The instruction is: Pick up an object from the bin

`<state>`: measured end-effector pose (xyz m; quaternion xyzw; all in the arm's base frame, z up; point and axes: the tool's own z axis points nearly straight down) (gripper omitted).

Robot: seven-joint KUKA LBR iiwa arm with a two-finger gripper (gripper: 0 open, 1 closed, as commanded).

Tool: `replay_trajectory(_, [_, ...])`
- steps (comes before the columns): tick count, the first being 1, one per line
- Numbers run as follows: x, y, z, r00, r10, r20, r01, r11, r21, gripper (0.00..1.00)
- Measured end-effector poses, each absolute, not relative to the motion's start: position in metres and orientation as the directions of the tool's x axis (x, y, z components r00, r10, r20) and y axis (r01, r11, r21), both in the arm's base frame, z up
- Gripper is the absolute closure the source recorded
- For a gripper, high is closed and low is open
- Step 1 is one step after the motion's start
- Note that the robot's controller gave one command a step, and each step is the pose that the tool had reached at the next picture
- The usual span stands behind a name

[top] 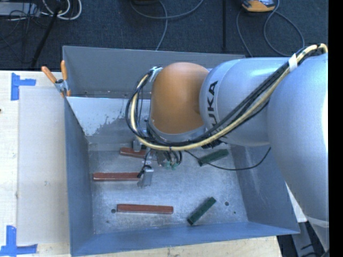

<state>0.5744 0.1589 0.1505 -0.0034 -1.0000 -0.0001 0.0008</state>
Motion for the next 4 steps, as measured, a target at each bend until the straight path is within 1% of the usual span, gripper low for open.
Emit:
replay_trajectory(1, [0.585, 0.160, 0.067, -0.997, -0.078, -0.006, -0.078, 0.997, 0.001, 0.00])
replay_trajectory(2, [0.585, 0.159, 0.070, -0.997, -0.075, -0.002, -0.075, 0.997, 0.001, 1.00])
replay_trajectory(3, [0.584, 0.133, 0.268, -0.998, -0.063, -0.010, -0.063, 0.998, 0.001, 1.00])
replay_trajectory(4, [0.568, 0.153, 0.257, -0.974, -0.225, 0.001, -0.225, 0.974, 0.000, 1.00])
